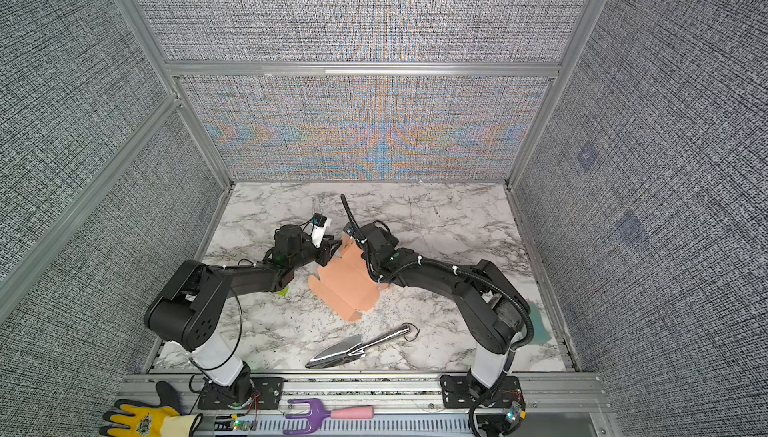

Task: Fold the paper box

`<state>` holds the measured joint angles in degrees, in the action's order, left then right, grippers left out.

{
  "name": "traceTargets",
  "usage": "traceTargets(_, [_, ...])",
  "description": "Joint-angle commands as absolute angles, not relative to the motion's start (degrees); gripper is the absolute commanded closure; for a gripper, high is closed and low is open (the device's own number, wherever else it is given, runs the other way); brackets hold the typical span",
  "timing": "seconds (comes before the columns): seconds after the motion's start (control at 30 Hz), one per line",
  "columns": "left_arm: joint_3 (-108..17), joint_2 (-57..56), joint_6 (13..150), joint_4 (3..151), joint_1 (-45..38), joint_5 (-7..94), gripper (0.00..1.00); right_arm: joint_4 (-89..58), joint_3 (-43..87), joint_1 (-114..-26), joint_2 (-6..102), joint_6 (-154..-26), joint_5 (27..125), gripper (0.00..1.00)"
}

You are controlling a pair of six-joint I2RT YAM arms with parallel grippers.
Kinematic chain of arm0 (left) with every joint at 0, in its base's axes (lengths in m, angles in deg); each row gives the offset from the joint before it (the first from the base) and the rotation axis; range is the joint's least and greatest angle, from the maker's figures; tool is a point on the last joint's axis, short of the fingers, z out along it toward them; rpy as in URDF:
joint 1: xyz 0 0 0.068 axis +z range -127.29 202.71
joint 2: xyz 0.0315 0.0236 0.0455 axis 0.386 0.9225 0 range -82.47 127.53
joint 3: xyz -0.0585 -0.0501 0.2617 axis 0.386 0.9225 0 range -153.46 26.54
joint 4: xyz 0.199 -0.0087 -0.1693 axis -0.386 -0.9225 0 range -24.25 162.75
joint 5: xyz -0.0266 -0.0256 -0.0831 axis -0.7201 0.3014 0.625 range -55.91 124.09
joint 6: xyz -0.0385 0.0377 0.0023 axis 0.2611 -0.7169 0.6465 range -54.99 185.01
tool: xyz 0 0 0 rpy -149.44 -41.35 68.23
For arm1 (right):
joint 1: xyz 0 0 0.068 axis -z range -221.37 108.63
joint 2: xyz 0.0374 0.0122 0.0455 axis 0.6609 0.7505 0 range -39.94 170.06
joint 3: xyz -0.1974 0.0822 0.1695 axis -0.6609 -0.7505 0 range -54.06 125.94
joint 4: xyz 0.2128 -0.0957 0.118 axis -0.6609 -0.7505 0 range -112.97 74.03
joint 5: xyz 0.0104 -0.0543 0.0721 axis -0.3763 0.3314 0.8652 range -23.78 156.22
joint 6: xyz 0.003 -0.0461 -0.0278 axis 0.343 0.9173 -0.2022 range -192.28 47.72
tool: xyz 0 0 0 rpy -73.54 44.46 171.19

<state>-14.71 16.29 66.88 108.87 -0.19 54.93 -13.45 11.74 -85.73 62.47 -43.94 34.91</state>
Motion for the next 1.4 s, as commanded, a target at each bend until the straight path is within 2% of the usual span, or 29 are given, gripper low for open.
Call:
traceTargets(0.0, [-14.74,17.26,69.27,114.56,1.00,56.00,0.62,-13.61,14.43,-84.86,64.68,-35.92,33.66,1.00])
traceTargets(0.13, [-14.15,18.71,71.10,120.24,2.37,56.77,0.62,-12.71,17.53,-83.45,67.34,-28.23,33.94,1.00])
traceTargets(0.33, [-17.22,21.15,73.72,119.39,3.40,55.41,0.62,-9.05,19.20,-82.06,69.31,-17.74,35.54,1.00])
traceTargets(0.63, [-18.66,21.41,75.34,116.04,3.90,60.60,0.63,6.42,14.24,-82.84,71.38,-4.69,34.07,1.00])
traceTargets(0.77, [-17.97,21.71,75.07,115.44,4.07,60.81,0.63,12.94,10.30,-83.44,69.69,-3.20,34.98,1.00])
traceTargets(1.03, [-18.27,21.98,74.30,112.09,4.08,60.46,0.63,14.77,7.91,-84.17,66.75,-3.06,36.06,1.00])
traceTargets(1.37, [-24.81,26.46,73.51,105.63,4.08,59.66,0.63,15.32,7.83,-84.61,66.89,-3.55,36.86,1.00])
